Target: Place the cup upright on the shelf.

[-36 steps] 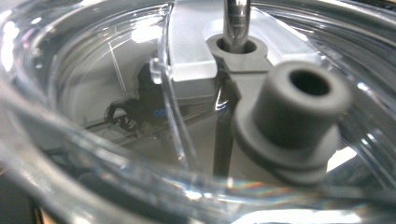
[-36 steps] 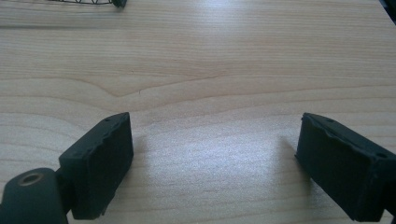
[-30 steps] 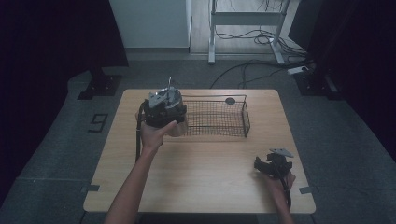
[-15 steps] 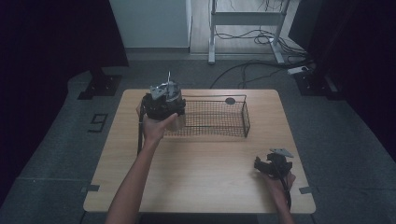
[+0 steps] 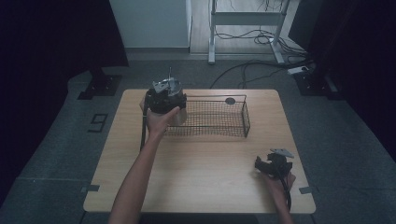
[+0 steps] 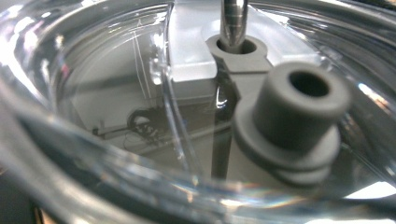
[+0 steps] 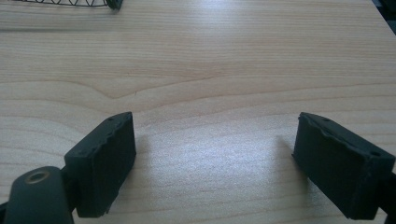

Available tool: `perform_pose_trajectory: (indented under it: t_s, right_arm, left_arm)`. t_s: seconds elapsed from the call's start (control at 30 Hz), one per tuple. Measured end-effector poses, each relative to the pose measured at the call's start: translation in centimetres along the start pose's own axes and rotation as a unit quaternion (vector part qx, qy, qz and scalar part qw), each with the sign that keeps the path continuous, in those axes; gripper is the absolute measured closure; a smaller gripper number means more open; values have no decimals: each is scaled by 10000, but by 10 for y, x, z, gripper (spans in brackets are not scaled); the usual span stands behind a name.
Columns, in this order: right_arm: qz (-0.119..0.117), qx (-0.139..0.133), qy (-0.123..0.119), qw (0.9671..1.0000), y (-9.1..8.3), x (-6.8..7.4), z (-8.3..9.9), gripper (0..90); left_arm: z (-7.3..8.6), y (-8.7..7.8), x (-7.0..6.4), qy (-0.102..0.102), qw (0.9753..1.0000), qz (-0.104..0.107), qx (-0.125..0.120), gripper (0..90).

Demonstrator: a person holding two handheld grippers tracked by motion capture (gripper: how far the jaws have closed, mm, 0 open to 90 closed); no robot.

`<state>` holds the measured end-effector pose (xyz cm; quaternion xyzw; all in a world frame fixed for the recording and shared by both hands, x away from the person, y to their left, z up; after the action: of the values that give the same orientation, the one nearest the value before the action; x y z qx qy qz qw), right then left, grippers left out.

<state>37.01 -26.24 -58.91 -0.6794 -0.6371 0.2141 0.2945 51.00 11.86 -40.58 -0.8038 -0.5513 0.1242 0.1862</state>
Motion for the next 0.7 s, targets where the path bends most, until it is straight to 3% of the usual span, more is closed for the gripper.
perform_pose_trajectory:
  t_s: [0.4, 0.7]
  right_arm:
    - [7, 1, 4, 10000, 0, 0, 0, 130]
    - [9, -6, 8, 10000, 0, 0, 0, 130]
  left_arm:
    - [4, 25, 1, -8, 9999, -31, 134, 38]
    - [16, 43, 0, 14, 9995, -134, 274, 37]
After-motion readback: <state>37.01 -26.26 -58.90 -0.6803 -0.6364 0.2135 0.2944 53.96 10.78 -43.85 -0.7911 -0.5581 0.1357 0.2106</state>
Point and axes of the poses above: each handheld gripper's, and its own axes: y roughly forward along the jaws, z roughly out of its underside, x roughly to its left, the point moved 5 cm from there along y, roughly forward along the jaws, and after that the axes turned 6 degrees about y, right-handed, at the moved point
